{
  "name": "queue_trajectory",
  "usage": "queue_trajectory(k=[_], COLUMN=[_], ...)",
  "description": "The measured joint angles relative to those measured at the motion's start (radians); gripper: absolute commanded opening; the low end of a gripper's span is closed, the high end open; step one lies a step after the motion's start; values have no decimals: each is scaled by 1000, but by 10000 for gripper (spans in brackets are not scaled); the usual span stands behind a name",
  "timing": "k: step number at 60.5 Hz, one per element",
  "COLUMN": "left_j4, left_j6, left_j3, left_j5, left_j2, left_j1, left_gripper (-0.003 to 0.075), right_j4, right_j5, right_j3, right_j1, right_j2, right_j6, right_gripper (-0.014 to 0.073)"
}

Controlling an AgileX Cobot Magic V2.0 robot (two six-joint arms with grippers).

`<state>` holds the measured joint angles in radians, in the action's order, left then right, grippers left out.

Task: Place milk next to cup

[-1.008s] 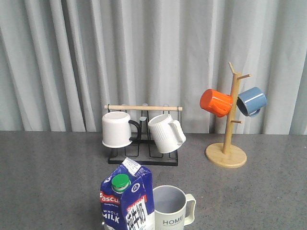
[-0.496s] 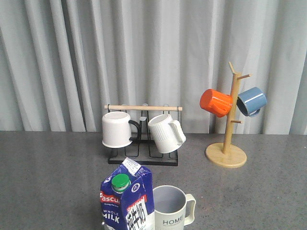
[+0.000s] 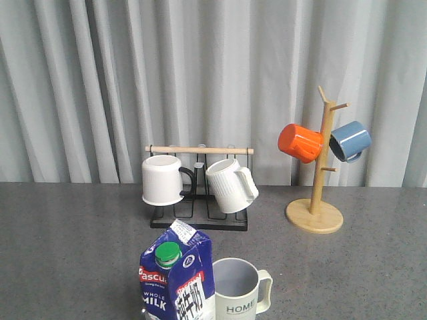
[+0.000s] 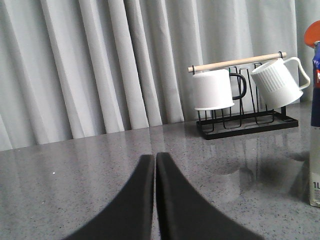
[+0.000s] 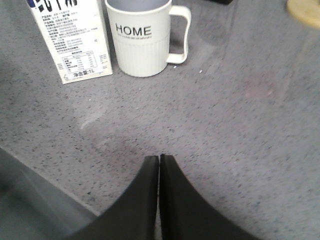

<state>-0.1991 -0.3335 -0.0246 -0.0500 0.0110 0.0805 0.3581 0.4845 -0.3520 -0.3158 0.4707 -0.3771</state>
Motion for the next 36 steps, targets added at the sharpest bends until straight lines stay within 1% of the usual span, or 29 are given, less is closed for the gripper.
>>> queue_trajectory(k=[9,16,23,29,36], left_j4=[0,0,0,0,0], left_j6=[0,0,0,0,0], left_j3=[0,0,0,0,0], left_j5=[0,0,0,0,0], left_j2=[0,0,0,0,0], left_j1=[0,0,0,0,0], left_gripper=[-8,-8,-8,-8,-8], right_j4=[-91,-123,-151,-220,-358], right_j5=[4,-30,-105,-178,-264], right_j3=[6,51,143,239,319], right_j1=[21,90,162,205,217], right_j2=[-93,-185,-293,-393,-471], right_j6=[-7,-7,9,106,299], right_gripper=[-5,-5,-5,-5,-5])
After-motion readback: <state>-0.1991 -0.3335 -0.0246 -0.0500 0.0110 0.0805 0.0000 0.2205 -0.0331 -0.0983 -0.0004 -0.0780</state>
